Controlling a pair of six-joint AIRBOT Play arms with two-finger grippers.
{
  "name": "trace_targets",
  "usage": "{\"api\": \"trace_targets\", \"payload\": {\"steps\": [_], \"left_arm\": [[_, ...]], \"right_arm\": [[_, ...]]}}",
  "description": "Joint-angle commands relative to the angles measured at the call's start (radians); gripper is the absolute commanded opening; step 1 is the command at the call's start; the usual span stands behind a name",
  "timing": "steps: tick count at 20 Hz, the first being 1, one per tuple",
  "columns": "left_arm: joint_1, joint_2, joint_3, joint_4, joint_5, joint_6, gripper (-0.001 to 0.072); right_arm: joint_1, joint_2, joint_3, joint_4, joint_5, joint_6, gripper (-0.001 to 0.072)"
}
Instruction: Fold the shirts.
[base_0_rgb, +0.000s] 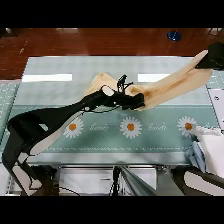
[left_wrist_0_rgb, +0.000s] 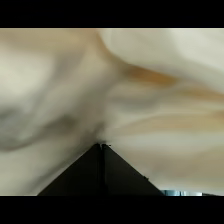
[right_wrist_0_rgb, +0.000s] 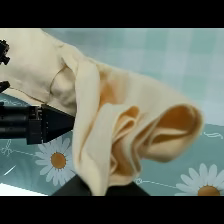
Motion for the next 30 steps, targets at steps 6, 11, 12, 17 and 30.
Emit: {"api": "trace_targets", "payload": {"steps": [6,11,12,17,30], "left_arm": [[-0.041,-0.093,0.095,-0.058,-0.042,0.029,0.0035],[0.169,0.097,0.096,-0.051,-0.135,0.206,0.0034],[0.228,0.156,0.096,-0.031,-0.163,0.225,0.0033],[0.569,0.496,0.096,0.157,-0.341,0.24,0.0034],[1.12,0.925,0.081,0.226,-0.818,0.266,0.0035]], "right_arm": [[0.001,0.001,0.0,-0.001,0.015,0.017,0.0025],[0.005,0.0,0.0,0.0,0.014,0.029,0.0025],[0.014,0.0,-0.001,0.0,0.013,0.034,0.0025],[0.127,-0.008,-0.001,-0.023,-0.05,0.069,0.0025],[0.507,-0.372,-0.002,-0.004,-0.533,0.232,0.0025]]}}
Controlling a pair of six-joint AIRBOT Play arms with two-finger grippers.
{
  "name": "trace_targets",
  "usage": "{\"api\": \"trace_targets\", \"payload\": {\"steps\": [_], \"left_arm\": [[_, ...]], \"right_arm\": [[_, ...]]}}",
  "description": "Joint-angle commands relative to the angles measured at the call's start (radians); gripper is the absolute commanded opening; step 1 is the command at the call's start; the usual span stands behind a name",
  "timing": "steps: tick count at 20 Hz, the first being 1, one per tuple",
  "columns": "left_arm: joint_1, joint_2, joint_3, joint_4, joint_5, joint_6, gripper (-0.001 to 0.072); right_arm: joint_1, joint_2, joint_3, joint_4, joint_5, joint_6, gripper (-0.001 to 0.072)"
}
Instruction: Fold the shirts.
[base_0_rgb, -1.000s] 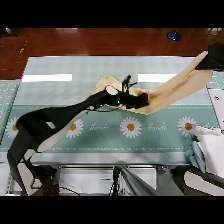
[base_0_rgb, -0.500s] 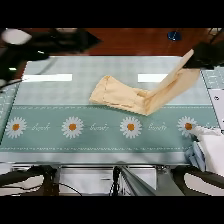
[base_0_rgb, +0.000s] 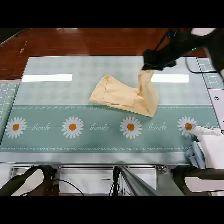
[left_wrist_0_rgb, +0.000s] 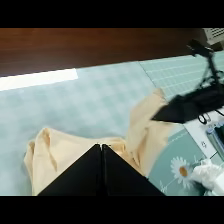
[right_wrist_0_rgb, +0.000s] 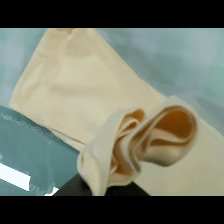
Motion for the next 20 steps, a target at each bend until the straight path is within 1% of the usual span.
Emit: {"api": "trace_targets", "payload": {"steps": [1,4,7,8,10,11,12,13,15,17,18,19,20], "left_arm": [[0.053,0.062,-0.01,0.016,-0.081,0.005,0.0035],[0.034,0.064,-0.012,0.017,-0.111,0.005,0.0035],[0.0,0.064,-0.012,0.054,-0.133,0.005,0.0035],[-0.01,0.064,-0.012,0.078,-0.133,0.005,0.0035],[-0.032,0.061,-0.012,0.135,-0.132,0.005,0.0035],[-0.039,0.06,-0.019,0.156,-0.129,0.005,0.0034],[-0.04,0.06,-0.033,0.163,-0.128,0.006,0.0035],[-0.039,0.06,-0.055,0.163,-0.128,0.006,0.0035],[-0.04,0.06,-0.11,0.163,-0.122,0.006,0.0035],[-0.04,0.057,-0.162,0.163,-0.121,0.006,0.0035],[-0.04,0.055,-0.18,0.162,-0.119,0.018,0.0035],[-0.04,0.055,-0.196,0.162,-0.11,0.029,0.0035],[-0.04,0.055,-0.205,0.162,-0.097,0.029,0.0035]], "right_arm": [[0.094,-0.121,0.0,0.05,-0.215,0.056,0.0025],[0.153,-0.22,0.0,0.138,-0.36,0.066,0.0025],[0.205,-0.313,0.0,0.21,-0.458,0.069,0.0028],[0.219,-0.341,0.0,0.248,-0.475,0.069,0.0085],[0.249,-0.386,0.0,0.345,-0.505,0.058,0.0366],[0.264,-0.398,0.0,0.386,-0.52,0.034,0.0472],[0.276,-0.401,0.0,0.42,-0.533,-0.008,0.0521],[0.28,-0.395,0.0,0.454,-0.536,-0.055,0.0536],[0.262,-0.362,0.0,0.5,-0.497,-0.108,0.0544],[0.204,-0.293,0.0,0.473,-0.372,-0.137,0.0543],[0.164,-0.25,0.0,0.43,-0.289,-0.14,0.0542],[0.113,-0.197,0.0,0.349,-0.186,-0.137,0.054],[0.057,-0.14,0.0,0.231,-0.07,-0.124,0.0534]]}}
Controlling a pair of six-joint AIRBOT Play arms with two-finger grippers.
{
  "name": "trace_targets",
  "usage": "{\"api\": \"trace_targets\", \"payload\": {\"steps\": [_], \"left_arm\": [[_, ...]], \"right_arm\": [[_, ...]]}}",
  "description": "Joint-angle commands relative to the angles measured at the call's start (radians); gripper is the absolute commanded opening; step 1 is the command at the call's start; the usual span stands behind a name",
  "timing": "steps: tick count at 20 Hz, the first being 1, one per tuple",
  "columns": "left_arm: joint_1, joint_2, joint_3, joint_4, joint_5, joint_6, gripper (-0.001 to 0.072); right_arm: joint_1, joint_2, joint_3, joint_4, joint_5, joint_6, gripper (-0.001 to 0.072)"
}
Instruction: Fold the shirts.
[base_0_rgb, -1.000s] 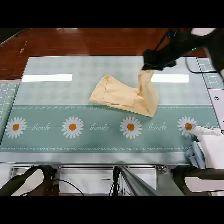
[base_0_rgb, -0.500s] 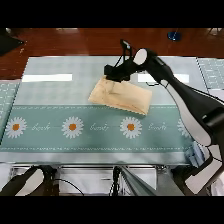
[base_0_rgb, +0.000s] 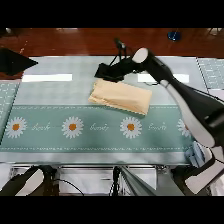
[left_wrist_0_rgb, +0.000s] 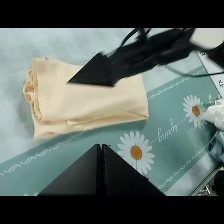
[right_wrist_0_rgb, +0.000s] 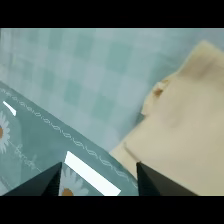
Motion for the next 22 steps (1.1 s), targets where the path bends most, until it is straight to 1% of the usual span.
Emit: {"api": "trace_targets", "payload": {"steps": [1,2,3,4,5,6,7,8,9,10,12,13,14,16,18,20,22], "left_arm": [[-0.001,-0.003,-0.048,0.006,0.032,0.018,0.0035],[0.0,-0.003,-0.048,0.006,0.045,0.018,0.0035],[0.0,-0.005,-0.048,0.007,0.058,0.023,0.0035],[0.0,-0.01,-0.048,0.009,0.061,0.042,0.0035],[-0.001,-0.016,-0.048,0.017,0.061,0.052,0.0035],[-0.001,-0.027,-0.048,0.038,0.061,0.059,0.0037],[-0.001,-0.037,-0.048,0.064,0.06,0.059,0.0052],[-0.001,-0.048,-0.048,0.092,0.06,0.058,0.0134],[-0.001,-0.06,-0.048,0.124,0.06,0.058,0.0249],[-0.001,-0.073,-0.048,0.151,0.061,0.058,0.0346],[-0.001,-0.109,-0.048,0.207,0.061,0.052,0.0356],[-0.001,-0.131,-0.048,0.237,0.061,0.029,0.0402],[-0.001,-0.155,-0.048,0.275,0.061,-0.005,0.0473],[-0.001,-0.198,-0.048,0.333,0.058,-0.05,0.0478],[-0.003,-0.219,-0.048,0.338,0.056,-0.067,0.0477],[-0.018,-0.219,-0.048,0.338,0.06,-0.067,0.0477],[-0.036,-0.219,-0.048,0.342,0.061,-0.067,0.0477]], "right_arm": [[-0.153,0.163,0.0,-0.314,0.376,0.0,0.0534],[-0.206,0.217,0.0,-0.517,0.52,0.011,0.0534],[-0.252,0.255,-0.002,-0.714,0.654,-0.008,0.0534],[-0.306,0.291,-0.022,-0.863,0.774,-0.1,0.0531],[-0.369,0.326,-0.069,-0.923,0.829,-0.144,0.0514],[-0.447,0.368,-0.142,-0.898,0.838,-0.148,0.0505],[-0.522,0.412,-0.229,-0.822,0.805,-0.121,0.0503],[-0.594,0.459,-0.329,-0.707,0.729,-0.082,0.0503],[-0.657,0.512,-0.447,-0.557,0.618,-0.062,0.0509],[-0.702,0.56,-0.564,-0.42,0.489,-0.059,0.0544],[-0.732,0.617,-0.762,-0.244,0.267,-0.063,0.059],[-0.73,0.62,-0.84,-0.187,0.192,-0.066,0.059],[-0.719,0.613,-0.914,-0.143,0.119,-0.074,0.0592],[-0.681,0.582,-1.015,-0.042,-0.01,-0.135,0.0593],[-0.633,0.535,-1.044,0.084,-0.117,-0.214,0.0594],[-0.578,0.485,-1.043,0.188,-0.229,-0.259,0.0594],[-0.522,0.426,-1.043,0.215,-0.307,-0.26,0.0594]]}}
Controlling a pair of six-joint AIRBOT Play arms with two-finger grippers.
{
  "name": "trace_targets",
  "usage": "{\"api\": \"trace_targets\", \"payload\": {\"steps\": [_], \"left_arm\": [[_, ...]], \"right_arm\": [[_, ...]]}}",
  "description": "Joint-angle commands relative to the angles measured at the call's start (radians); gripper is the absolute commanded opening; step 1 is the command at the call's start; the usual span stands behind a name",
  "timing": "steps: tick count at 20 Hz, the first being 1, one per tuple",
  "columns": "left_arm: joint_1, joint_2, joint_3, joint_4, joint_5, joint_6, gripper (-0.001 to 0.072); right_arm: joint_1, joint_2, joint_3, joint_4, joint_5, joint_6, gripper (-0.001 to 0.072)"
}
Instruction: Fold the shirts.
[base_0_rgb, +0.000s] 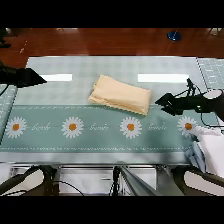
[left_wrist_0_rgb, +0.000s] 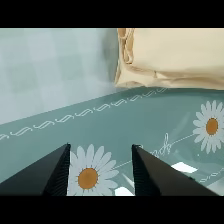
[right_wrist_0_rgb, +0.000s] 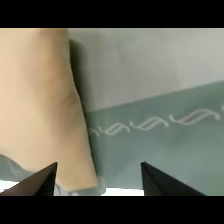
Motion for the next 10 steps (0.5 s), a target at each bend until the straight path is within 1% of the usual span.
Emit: {"api": "trace_targets", "payload": {"steps": [1,4,6,7,9,10], "left_arm": [[-0.027,-0.011,0.0,0.026,0.001,-0.014,0.0477],[-0.047,-0.011,0.0,0.032,0.0,-0.014,0.0477],[-0.059,-0.011,0.0,0.032,0.0,-0.017,0.0477],[-0.064,-0.011,0.0,0.032,0.001,-0.017,0.0478],[-0.075,-0.011,0.0,0.032,0.002,-0.017,0.0477],[-0.076,-0.011,0.0,0.032,0.002,-0.017,0.0477]], "right_arm": [[0.092,-0.095,-0.031,0.165,-0.203,-0.056,0.0594],[0.159,-0.15,-0.031,0.34,-0.299,-0.146,0.0593],[0.188,-0.168,-0.014,0.393,-0.356,-0.151,0.059],[0.198,-0.182,0.008,0.396,-0.356,-0.151,0.0585],[0.217,-0.209,0.053,0.41,-0.331,-0.15,0.0525],[0.224,-0.218,0.079,0.414,-0.304,-0.152,0.0367]]}}
